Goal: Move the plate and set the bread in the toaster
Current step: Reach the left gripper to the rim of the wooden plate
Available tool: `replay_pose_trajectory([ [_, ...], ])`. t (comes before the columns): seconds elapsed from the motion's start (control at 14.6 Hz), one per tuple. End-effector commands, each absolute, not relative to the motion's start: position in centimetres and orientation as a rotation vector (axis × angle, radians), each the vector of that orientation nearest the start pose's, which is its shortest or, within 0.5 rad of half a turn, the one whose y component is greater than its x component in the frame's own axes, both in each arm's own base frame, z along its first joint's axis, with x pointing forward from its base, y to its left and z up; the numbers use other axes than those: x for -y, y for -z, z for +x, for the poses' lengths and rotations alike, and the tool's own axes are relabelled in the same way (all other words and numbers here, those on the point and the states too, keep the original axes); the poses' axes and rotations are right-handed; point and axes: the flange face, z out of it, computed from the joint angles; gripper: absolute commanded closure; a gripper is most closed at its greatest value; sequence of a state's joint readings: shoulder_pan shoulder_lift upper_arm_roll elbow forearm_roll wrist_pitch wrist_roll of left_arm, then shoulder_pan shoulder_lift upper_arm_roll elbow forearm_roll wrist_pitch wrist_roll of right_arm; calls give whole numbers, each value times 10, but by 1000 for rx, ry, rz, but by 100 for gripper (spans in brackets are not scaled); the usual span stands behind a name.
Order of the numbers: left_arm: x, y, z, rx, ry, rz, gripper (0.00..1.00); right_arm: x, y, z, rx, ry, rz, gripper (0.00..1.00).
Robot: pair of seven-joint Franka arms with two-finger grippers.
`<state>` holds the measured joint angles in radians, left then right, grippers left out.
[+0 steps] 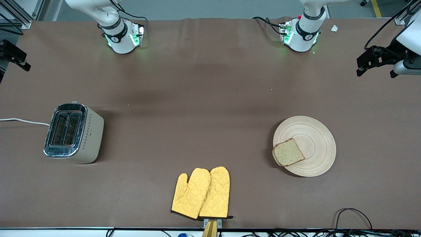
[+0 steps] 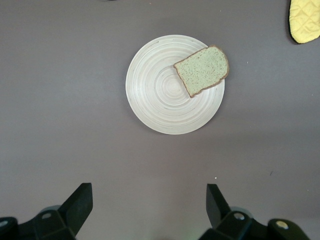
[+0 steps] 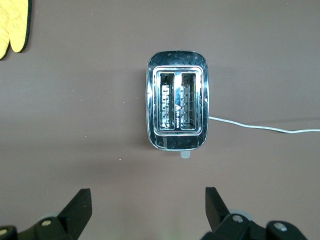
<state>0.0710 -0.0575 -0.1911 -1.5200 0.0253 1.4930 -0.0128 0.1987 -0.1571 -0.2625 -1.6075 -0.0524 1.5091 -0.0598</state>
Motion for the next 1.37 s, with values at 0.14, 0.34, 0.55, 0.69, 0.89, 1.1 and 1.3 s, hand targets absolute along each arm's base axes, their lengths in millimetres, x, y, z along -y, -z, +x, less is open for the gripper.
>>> replay_pose_trajectory([
  [0.14,58,-675,525,-157,35,-3100,0,38,-686,497,21,123,-3142,0],
  [0.34,28,-653,544,-99,-28,-3127,0,30,-676,510,39,144,-3148,0],
  [0.55,-25,-603,572,68,-168,-3330,0,28,-675,510,44,132,-3148,0],
  [0.69,-53,-567,591,135,-209,-3372,0,28,-673,511,47,123,-3149,0],
  [0.89,-101,-501,617,210,-242,-3373,0,27,-672,511,49,113,-3151,0],
  [1.1,-138,-431,638,232,-239,-3487,0,47,-662,515,-13,77,-3157,0],
  [1.3,-177,-356,643,325,-293,-3666,0,43,-662,512,61,51,-3169,0],
])
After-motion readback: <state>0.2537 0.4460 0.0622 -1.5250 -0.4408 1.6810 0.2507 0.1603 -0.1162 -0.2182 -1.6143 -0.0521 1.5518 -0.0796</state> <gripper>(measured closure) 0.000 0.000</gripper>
